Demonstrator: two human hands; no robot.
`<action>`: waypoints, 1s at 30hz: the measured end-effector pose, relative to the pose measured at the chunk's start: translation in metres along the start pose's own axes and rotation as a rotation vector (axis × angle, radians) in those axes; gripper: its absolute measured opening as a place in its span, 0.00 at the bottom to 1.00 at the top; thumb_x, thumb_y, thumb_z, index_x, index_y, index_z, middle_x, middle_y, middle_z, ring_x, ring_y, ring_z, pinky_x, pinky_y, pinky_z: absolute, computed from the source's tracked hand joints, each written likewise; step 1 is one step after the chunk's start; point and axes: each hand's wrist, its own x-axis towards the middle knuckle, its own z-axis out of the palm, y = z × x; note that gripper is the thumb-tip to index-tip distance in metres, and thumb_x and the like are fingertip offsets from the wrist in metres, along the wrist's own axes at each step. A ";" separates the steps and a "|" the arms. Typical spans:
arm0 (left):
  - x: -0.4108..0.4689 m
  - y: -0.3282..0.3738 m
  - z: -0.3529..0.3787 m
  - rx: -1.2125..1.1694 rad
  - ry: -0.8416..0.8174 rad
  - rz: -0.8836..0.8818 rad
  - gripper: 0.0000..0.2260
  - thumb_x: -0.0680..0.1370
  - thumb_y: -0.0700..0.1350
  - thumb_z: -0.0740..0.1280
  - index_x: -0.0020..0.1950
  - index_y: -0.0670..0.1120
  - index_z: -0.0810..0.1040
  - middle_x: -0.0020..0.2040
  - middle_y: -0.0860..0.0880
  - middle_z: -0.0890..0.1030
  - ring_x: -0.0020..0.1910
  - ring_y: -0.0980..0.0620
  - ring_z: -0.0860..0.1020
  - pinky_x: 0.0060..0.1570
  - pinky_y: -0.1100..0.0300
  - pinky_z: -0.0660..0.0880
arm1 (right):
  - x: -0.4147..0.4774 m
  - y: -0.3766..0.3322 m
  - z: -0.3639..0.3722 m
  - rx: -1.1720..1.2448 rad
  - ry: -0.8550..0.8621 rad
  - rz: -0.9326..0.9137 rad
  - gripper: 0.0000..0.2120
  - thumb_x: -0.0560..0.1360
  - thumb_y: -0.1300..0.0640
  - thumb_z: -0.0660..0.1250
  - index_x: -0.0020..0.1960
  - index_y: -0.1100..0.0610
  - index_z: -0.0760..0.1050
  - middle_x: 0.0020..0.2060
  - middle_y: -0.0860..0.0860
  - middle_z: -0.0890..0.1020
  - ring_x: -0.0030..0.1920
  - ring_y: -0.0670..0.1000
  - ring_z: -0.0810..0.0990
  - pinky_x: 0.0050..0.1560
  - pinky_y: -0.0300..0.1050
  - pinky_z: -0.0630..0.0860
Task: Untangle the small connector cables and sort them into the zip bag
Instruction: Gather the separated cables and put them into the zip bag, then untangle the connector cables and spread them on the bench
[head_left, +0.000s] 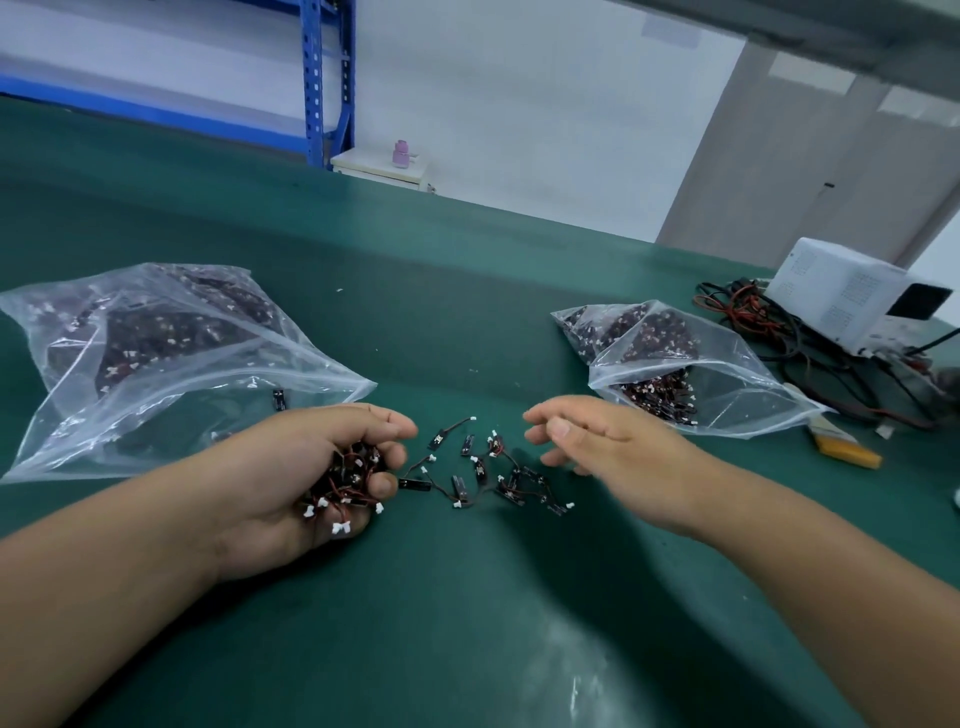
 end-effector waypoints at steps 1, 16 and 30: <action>-0.002 0.001 0.003 0.002 0.005 0.004 0.26 0.46 0.49 0.83 0.42 0.49 0.85 0.36 0.46 0.79 0.27 0.50 0.74 0.21 0.65 0.65 | -0.003 0.004 0.002 -0.011 -0.013 -0.003 0.12 0.81 0.57 0.63 0.57 0.39 0.74 0.57 0.43 0.82 0.57 0.42 0.81 0.66 0.48 0.74; -0.017 0.008 0.024 -0.030 0.157 0.004 0.08 0.71 0.41 0.70 0.49 0.46 0.78 0.34 0.48 0.76 0.25 0.54 0.70 0.20 0.66 0.60 | 0.009 0.004 0.059 -0.449 -0.011 -0.114 0.57 0.60 0.19 0.58 0.79 0.40 0.35 0.79 0.37 0.42 0.73 0.35 0.38 0.67 0.32 0.36; -0.014 0.011 0.016 -0.116 0.175 -0.013 0.12 0.66 0.41 0.73 0.47 0.46 0.75 0.33 0.48 0.74 0.24 0.54 0.69 0.16 0.66 0.61 | 0.048 -0.012 0.079 -0.615 0.197 -0.308 0.12 0.81 0.44 0.60 0.44 0.49 0.66 0.45 0.47 0.68 0.48 0.55 0.69 0.45 0.50 0.68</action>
